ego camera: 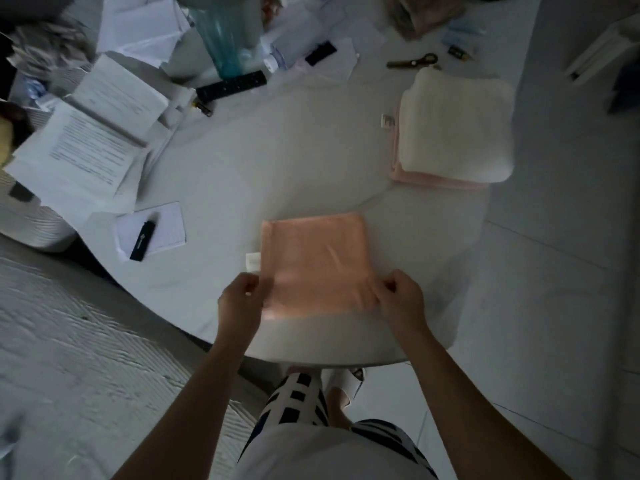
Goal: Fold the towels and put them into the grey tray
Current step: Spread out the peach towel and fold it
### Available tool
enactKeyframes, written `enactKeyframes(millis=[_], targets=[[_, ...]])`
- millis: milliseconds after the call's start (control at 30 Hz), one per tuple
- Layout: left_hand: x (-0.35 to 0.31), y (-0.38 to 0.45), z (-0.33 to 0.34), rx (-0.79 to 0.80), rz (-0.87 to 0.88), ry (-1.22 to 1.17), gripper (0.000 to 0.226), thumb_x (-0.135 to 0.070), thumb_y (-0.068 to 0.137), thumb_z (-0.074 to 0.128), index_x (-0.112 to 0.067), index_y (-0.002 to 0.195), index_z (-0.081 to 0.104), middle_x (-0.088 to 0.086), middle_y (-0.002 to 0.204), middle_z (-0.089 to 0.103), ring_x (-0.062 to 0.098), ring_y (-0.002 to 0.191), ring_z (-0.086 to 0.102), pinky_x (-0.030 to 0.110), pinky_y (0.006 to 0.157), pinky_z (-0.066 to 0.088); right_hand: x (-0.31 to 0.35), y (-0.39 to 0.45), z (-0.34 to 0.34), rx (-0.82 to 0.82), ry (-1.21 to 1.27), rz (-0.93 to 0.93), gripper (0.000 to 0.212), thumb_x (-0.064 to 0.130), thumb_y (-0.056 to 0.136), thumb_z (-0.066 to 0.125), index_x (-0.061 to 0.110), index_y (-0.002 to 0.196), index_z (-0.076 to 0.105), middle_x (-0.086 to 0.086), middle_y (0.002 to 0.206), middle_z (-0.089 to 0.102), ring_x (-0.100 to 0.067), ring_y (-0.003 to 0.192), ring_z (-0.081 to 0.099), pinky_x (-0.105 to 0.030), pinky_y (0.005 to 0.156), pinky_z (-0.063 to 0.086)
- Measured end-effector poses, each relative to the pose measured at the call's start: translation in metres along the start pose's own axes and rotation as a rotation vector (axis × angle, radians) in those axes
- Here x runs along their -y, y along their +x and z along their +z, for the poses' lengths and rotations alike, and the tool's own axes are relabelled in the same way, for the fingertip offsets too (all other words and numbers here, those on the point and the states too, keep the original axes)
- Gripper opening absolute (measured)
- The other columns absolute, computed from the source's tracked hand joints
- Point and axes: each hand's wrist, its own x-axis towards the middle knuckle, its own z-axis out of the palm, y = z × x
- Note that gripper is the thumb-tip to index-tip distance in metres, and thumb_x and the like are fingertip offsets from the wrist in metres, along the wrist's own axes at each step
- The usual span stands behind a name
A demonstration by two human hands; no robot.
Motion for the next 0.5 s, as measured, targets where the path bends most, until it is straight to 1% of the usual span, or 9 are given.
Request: enactKeyframes(millis=[33, 100, 167, 233, 300, 333, 400, 500], targets=[[-0.001, -0.004, 0.004, -0.035, -0.027, -0.058, 0.019, -0.036, 0.091, 0.066, -0.021, 0.079, 0.066, -0.004, 0.071, 0.068, 0.012, 0.065, 0.062, 0.022, 0.056, 0.044, -0.001, -0.002, 0.002, 0.002, 0.047, 0.009, 0.031, 0.030, 0.085, 0.072, 0.019, 0.063, 0.053, 0.006, 0.059, 0.055, 0.000, 0.053, 0.047, -0.014, 0.051, 0.036], [-0.002, -0.013, 0.008, -0.056, -0.060, -0.195, 0.021, -0.039, 0.090, 0.066, -0.019, 0.084, 0.069, -0.001, 0.077, 0.069, 0.015, 0.070, 0.063, 0.026, 0.061, 0.049, -0.004, -0.006, 0.001, 0.043, 0.109, 0.025, 0.020, 0.033, 0.087, 0.070, 0.018, 0.076, 0.063, 0.004, 0.071, 0.064, -0.008, 0.064, 0.056, -0.023, 0.060, 0.043], [0.004, -0.024, 0.005, 0.002, -0.028, -0.208, 0.021, -0.040, 0.089, 0.068, -0.019, 0.091, 0.067, -0.003, 0.082, 0.070, 0.012, 0.074, 0.064, 0.024, 0.063, 0.051, -0.012, -0.012, -0.004, 0.097, 0.096, 0.029, 0.016, 0.040, 0.087, 0.069, 0.025, 0.085, 0.067, 0.009, 0.078, 0.068, -0.007, 0.071, 0.061, -0.021, 0.062, 0.045], [0.012, -0.032, 0.000, 0.086, 0.020, -0.143, 0.019, -0.038, 0.088, 0.071, -0.020, 0.091, 0.065, -0.006, 0.082, 0.069, 0.005, 0.071, 0.065, 0.017, 0.062, 0.049, -0.020, -0.017, -0.011, 0.143, 0.057, 0.038, 0.017, 0.045, 0.083, 0.072, 0.029, 0.083, 0.066, 0.011, 0.077, 0.069, -0.004, 0.072, 0.062, -0.020, 0.060, 0.045], [0.019, -0.037, -0.003, 0.136, 0.027, -0.080, 0.017, -0.037, 0.087, 0.072, -0.022, 0.084, 0.064, -0.007, 0.074, 0.068, -0.001, 0.065, 0.064, 0.012, 0.058, 0.046, -0.024, -0.019, -0.013, 0.174, 0.013, 0.027, 0.014, 0.041, 0.081, 0.074, 0.030, 0.078, 0.064, 0.012, 0.075, 0.067, -0.004, 0.072, 0.060, -0.022, 0.061, 0.043], [0.022, -0.037, -0.005, 0.134, 0.030, -0.047, 0.018, -0.036, 0.087, 0.072, -0.022, 0.081, 0.064, -0.007, 0.070, 0.067, -0.003, 0.062, 0.063, 0.011, 0.057, 0.044, -0.025, -0.019, -0.014, 0.176, -0.013, 0.007, 0.013, 0.037, 0.081, 0.073, 0.030, 0.076, 0.063, 0.012, 0.074, 0.066, -0.004, 0.071, 0.059, -0.022, 0.061, 0.043], [0.025, -0.035, -0.008, 0.081, 0.055, 0.022, 0.017, -0.034, 0.087, 0.072, -0.023, 0.078, 0.063, -0.008, 0.066, 0.066, -0.002, 0.058, 0.062, 0.012, 0.055, 0.042, -0.026, -0.016, -0.017, 0.161, -0.062, -0.032, 0.015, 0.030, 0.083, 0.072, 0.030, 0.073, 0.061, 0.013, 0.073, 0.065, -0.001, 0.070, 0.059, -0.021, 0.060, 0.042], [0.022, -0.033, -0.006, 0.017, 0.065, 0.036, 0.013, -0.032, 0.088, 0.072, -0.025, 0.079, 0.064, -0.011, 0.067, 0.068, 0.000, 0.061, 0.064, 0.016, 0.056, 0.042, -0.029, -0.012, -0.017, 0.154, -0.093, -0.048, 0.015, 0.027, 0.082, 0.072, 0.027, 0.071, 0.062, 0.011, 0.070, 0.065, -0.003, 0.067, 0.059, -0.020, 0.059, 0.040]])
